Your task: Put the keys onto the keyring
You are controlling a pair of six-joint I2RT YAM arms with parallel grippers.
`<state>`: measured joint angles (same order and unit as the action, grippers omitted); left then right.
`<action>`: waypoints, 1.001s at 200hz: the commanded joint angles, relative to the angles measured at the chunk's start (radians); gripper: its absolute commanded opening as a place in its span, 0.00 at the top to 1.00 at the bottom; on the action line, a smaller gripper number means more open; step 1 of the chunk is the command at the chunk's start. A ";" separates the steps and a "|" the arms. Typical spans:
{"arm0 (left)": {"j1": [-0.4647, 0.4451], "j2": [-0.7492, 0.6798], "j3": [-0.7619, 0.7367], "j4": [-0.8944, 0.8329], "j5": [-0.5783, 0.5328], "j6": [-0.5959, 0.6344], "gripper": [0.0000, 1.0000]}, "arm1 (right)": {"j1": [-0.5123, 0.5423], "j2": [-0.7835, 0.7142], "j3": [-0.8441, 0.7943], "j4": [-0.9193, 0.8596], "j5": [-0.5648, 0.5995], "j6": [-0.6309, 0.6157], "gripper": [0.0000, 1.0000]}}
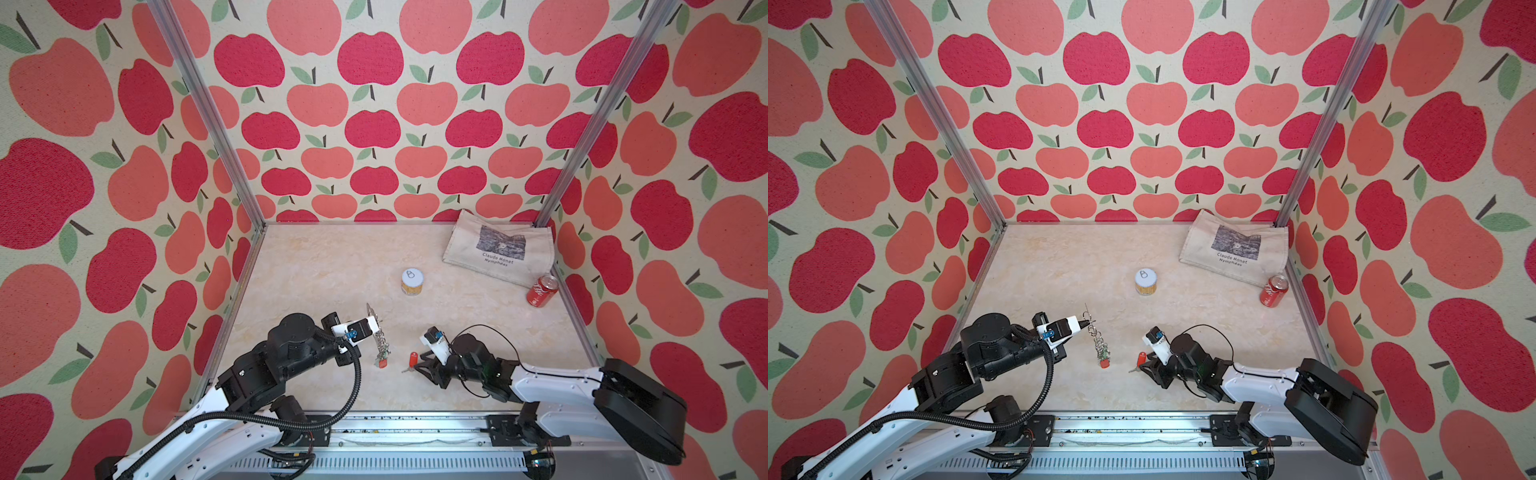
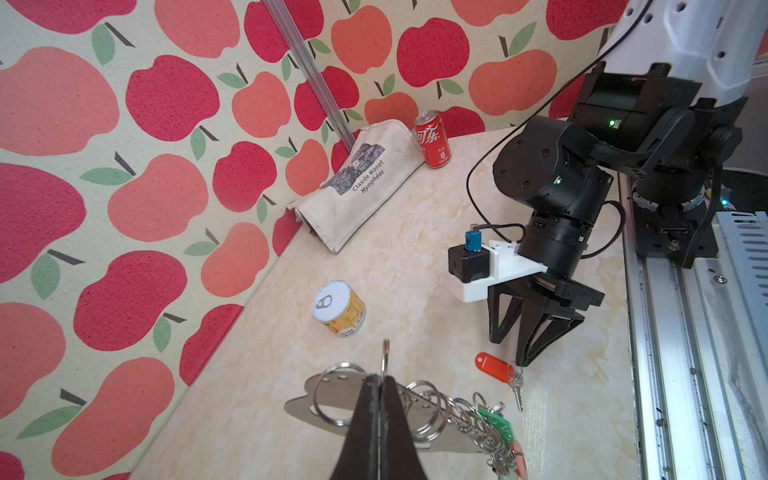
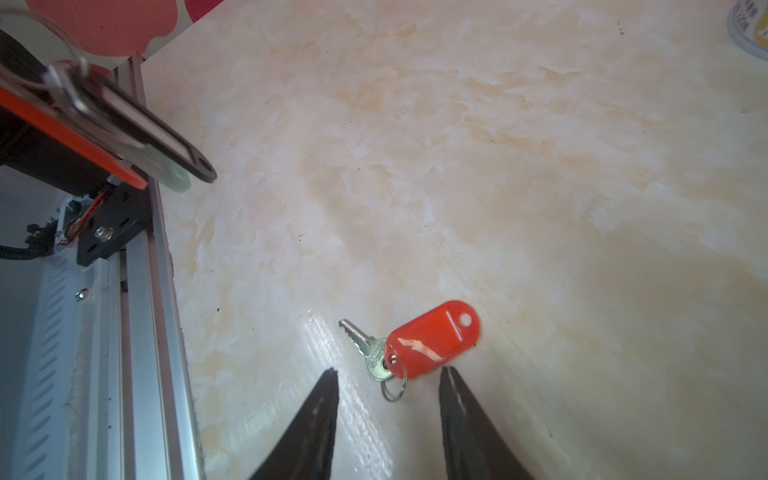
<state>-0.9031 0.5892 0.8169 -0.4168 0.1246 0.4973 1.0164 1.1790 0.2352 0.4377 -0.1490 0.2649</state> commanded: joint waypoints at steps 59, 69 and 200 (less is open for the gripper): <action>0.010 -0.025 -0.009 0.010 0.029 -0.020 1.00 | -0.022 0.080 -0.022 -0.031 -0.076 0.238 0.60; 0.012 -0.025 -0.006 0.005 0.030 -0.020 1.00 | -0.030 0.126 -0.012 -0.008 -0.120 0.291 0.63; 0.017 -0.091 -0.018 -0.037 0.036 -0.016 1.00 | -0.053 0.159 0.047 -0.161 -0.089 0.525 0.69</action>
<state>-0.8909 0.5148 0.8112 -0.4423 0.1471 0.4873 0.9684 1.3441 0.2844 0.4011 -0.2890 0.7654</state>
